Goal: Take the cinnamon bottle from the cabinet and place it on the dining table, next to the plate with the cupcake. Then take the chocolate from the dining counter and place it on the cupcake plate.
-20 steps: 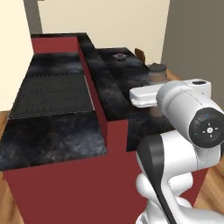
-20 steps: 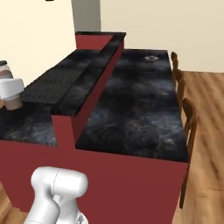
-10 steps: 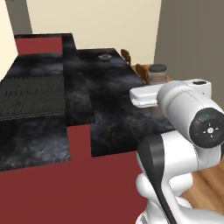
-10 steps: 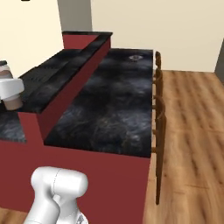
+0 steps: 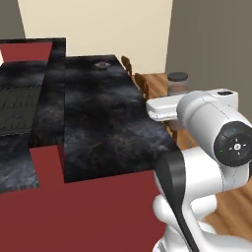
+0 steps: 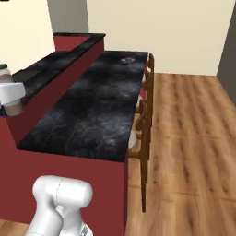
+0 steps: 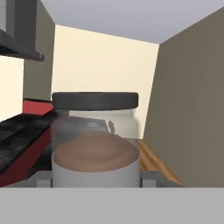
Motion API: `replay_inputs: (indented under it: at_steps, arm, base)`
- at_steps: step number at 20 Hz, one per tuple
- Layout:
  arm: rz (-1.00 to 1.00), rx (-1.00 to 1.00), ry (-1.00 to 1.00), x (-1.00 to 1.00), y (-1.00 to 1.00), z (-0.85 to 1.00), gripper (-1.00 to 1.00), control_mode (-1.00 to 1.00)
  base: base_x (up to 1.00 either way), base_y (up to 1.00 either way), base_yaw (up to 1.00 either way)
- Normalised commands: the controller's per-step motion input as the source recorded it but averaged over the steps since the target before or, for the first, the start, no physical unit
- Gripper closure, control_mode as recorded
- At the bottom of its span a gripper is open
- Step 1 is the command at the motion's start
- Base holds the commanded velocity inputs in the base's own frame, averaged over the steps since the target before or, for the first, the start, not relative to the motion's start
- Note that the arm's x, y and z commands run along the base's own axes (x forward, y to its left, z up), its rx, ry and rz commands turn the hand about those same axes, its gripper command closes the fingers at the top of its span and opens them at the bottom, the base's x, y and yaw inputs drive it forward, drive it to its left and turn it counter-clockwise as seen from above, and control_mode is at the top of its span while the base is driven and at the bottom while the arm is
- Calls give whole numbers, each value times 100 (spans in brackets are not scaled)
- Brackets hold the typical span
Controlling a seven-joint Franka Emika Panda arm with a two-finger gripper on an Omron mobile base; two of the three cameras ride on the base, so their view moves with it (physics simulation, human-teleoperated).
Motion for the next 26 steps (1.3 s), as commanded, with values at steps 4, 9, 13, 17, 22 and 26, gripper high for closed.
replay_inputs:
  at_steps: [4, 9, 13, 17, 22, 26]
  arm:
    - [0, 0, 0, 0, 0, 0, 100, 100]
    - [0, 0, 0, 0, 0, 0, 100, 100]
    - [0, 0, 0, 0, 0, 0, 100, 100]
    - [0, 0, 0, 0, 0, 0, 100, 100]
    - [0, 0, 0, 0, 0, 0, 100, 100]
    - [0, 0, 0, 0, 0, 0, 100, 100]
  base:
    - [27, -61, 0]
    - [31, -60, 0]
    - [30, -60, 0]
    - [31, -60, 0]
    - [29, -61, 0]
    - [27, -61, 0]
